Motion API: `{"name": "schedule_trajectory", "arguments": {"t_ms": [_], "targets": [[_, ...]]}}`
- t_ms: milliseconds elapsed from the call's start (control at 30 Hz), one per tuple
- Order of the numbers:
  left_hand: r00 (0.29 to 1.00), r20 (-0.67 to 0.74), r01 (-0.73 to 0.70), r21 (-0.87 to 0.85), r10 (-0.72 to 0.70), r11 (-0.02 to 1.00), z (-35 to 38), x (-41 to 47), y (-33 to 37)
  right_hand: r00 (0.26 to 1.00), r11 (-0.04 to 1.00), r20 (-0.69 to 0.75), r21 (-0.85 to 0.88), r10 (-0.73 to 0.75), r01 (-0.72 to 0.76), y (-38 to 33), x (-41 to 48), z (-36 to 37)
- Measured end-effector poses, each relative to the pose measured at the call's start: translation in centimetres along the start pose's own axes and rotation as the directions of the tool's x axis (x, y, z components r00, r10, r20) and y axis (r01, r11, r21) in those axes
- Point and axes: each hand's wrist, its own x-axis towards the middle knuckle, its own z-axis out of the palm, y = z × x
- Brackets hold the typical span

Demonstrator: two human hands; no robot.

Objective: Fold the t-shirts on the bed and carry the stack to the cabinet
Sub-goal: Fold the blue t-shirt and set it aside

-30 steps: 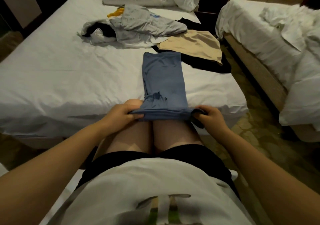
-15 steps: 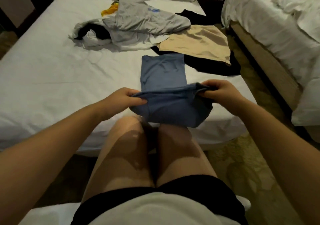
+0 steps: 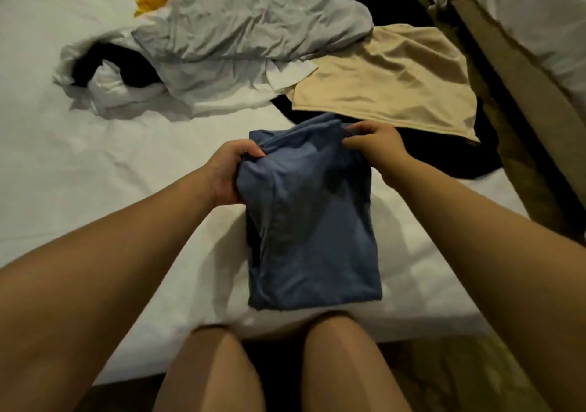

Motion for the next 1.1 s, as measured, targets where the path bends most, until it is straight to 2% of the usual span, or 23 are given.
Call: {"name": "schedule_trajectory", "arguments": {"t_ms": [100,167,300,367,467,567,633,733,800,867,933,1000,1100], "targets": [[0.997,-0.005,0.075,0.039,-0.075,0.996,-0.6,4.2,0.4,0.999,0.990,-0.021,-0.134,0.041,-0.043,3.2,3.6,0.9],[0.990,0.020,0.140,0.052,-0.141,0.989,-1.4,6.2,0.2,0.999,0.987,-0.028,-0.157,0.034,-0.038,4.9,4.6,1.3],[0.961,0.213,0.180,0.000,-0.176,0.984,-3.1,7.9,-0.4,0.997,0.997,-0.076,-0.080,-0.021,0.015,6.5,4.8,1.4],[0.969,0.228,0.091,0.010,-0.091,0.996,-3.3,8.0,0.2,0.993,0.998,-0.109,0.037,-0.050,0.054,6.0,4.6,1.2],[0.994,0.107,-0.013,0.006,0.012,1.000,-2.7,8.6,1.8,0.985,0.984,-0.158,0.147,-0.074,0.097,4.8,5.2,1.5],[0.995,-0.083,-0.050,0.092,0.058,0.995,-1.9,9.6,1.8,0.985,0.989,-0.171,0.142,-0.011,0.036,4.7,5.7,2.3],[0.975,-0.171,-0.125,0.114,0.143,0.986,-1.4,9.7,1.2,0.988,0.991,-0.151,0.135,0.017,0.004,5.1,5.2,2.4],[0.883,-0.315,-0.365,0.005,0.348,0.931,-1.5,8.5,-0.7,0.988,0.989,-0.149,0.145,0.032,-0.010,5.7,3.2,2.1],[0.850,-0.356,-0.452,-0.110,0.389,0.885,-1.4,6.6,-2.7,0.982,0.976,-0.164,0.212,0.091,-0.055,6.5,1.1,1.8],[0.849,-0.375,-0.451,-0.145,0.373,0.880,-0.6,4.0,-5.2,0.978,0.964,-0.149,0.242,0.144,-0.105,7.7,-1.7,1.4],[0.843,-0.402,-0.412,-0.055,0.358,0.909,0.4,1.1,-7.9,0.981,0.969,-0.106,0.207,0.163,-0.138,9.0,-4.9,1.1],[0.815,-0.405,-0.375,0.177,0.415,0.910,1.0,-1.9,-10.9,0.982,0.982,-0.093,0.113,0.164,-0.153,10.0,-8.4,0.9],[0.812,-0.338,-0.281,0.488,0.475,0.826,1.0,-5.4,-14.6,0.981,0.989,-0.124,-0.004,0.148,-0.149,11.3,-13.6,0.4]]}}
